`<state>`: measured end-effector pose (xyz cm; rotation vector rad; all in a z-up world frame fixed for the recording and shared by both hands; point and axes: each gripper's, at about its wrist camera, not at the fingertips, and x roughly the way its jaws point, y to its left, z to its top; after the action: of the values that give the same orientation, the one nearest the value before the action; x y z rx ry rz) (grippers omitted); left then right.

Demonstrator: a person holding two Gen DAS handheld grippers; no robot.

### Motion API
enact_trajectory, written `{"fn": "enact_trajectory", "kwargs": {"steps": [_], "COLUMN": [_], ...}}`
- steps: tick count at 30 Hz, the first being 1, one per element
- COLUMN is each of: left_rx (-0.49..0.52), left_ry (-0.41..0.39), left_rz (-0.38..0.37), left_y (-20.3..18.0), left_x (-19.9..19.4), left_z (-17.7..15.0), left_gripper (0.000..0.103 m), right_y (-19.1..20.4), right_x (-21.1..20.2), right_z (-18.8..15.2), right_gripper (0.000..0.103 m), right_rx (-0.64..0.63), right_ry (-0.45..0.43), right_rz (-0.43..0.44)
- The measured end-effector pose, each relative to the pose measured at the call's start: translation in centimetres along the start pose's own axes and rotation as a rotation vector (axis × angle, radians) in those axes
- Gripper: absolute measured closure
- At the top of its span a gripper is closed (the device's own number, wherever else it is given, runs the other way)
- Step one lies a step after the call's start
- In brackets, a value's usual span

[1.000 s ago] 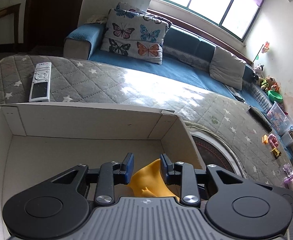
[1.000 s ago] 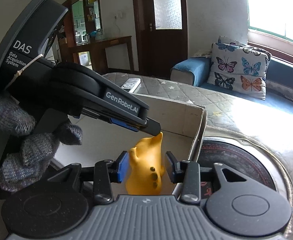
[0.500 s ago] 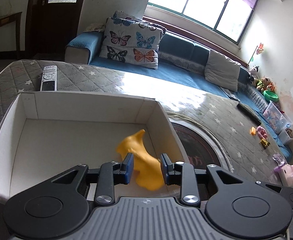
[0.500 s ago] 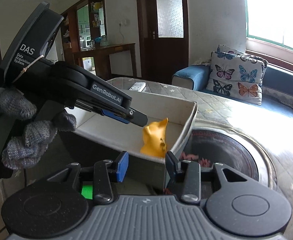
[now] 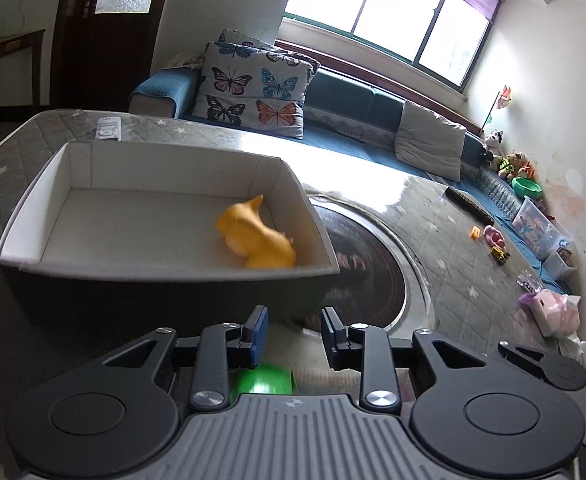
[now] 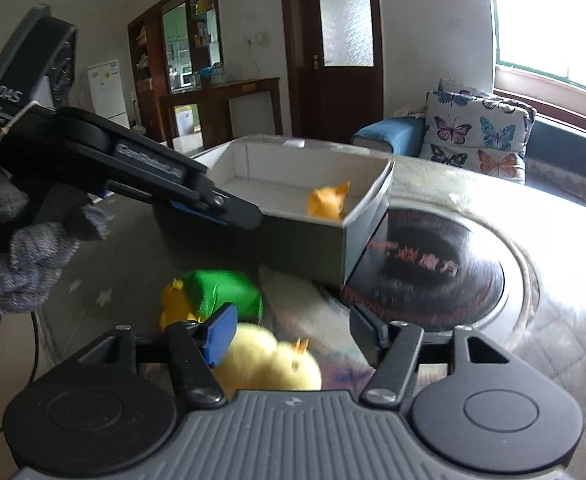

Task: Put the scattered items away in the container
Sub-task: 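Move the left gripper to the yellow plush chick and grasp it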

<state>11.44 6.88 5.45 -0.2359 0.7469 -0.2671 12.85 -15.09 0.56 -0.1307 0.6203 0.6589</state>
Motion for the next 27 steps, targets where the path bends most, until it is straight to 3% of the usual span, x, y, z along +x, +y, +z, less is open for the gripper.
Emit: {"fn": "enact_trajectory", "kwargs": {"steps": [10,27], "left_rx": [-0.003,-0.059], "left_ry": [0.021,0.090], "left_rz": [-0.021,-0.043], "left_y": [-0.6,-0.2], "left_x": [-2.9,-1.3], "left_z": [-4.5,-7.1], "left_gripper": [0.072,0.072], "right_y": [0.4,1.3], "right_x": [-0.1,1.3], "right_z": [-2.0,-3.2], "right_gripper": [0.025,0.020], "right_rx": [-0.023,-0.054], "right_ry": [0.034,0.067], "right_rz": [0.054,0.062]}}
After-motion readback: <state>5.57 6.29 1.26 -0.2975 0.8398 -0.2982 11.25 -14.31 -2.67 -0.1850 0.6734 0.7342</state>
